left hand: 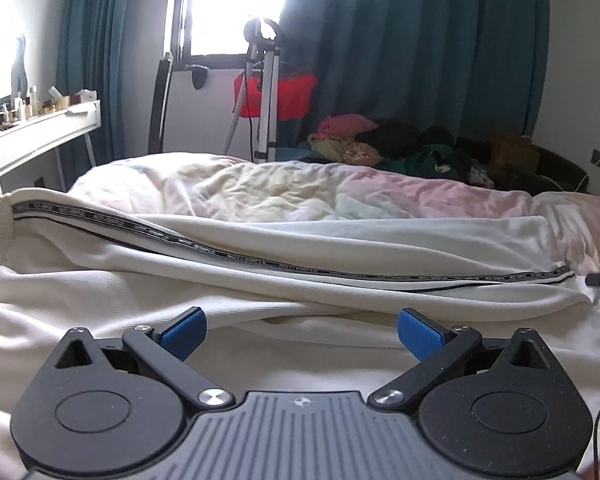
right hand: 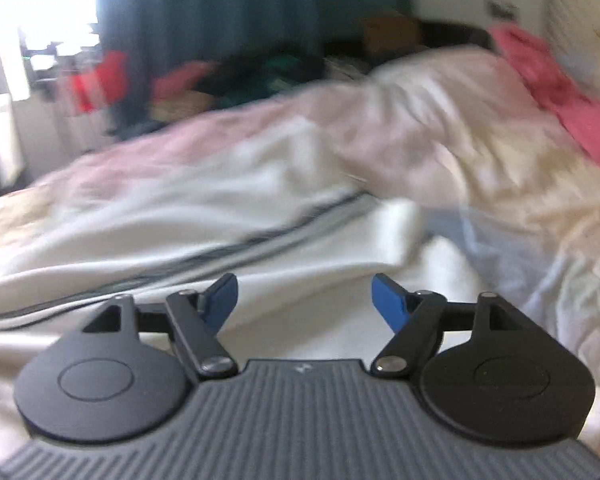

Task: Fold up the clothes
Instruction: 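Open the right gripper and release the leg onto the bed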

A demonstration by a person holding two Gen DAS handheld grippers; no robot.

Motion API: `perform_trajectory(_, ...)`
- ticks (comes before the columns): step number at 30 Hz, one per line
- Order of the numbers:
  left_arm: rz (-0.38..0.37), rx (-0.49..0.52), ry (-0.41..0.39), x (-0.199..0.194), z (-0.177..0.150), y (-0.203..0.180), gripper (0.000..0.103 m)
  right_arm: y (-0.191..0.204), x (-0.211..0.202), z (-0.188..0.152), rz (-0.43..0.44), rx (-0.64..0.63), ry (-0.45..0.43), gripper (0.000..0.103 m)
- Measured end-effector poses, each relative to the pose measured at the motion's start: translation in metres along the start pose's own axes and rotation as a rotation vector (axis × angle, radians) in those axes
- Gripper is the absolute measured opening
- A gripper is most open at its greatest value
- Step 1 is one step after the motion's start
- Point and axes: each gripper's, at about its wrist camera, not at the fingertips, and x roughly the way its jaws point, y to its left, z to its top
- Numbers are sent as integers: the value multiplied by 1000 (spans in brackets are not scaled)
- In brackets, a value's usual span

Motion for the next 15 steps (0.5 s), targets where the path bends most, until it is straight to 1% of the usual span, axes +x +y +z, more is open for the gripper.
perform_trajectory(2,-7,1,-16,-12,-1,0,103,28,-31,-2,92,-25,-15,76)
perform_trajectory(4,-13,14,-35,-23,-2,-2,103,54,-59,-11,154,-55,-22,76)
perform_trajectory(7,9,37,-58,-35,-4,-6,103,79,-89,-32,239,-78,-42,76)
perform_trajectory(8,13,38,-61,-38,-5,-7,103,83,-94,-37,249,-78,-46,76)
perform_trajectory(10,11,27,-59,-43,-8,-6,103,85,-96,-40,244,-76,-46,76)
perform_trajectory(15,9,11,-27,-44,-15,-4,103,88,-100,-47,231,-70,-47,76)
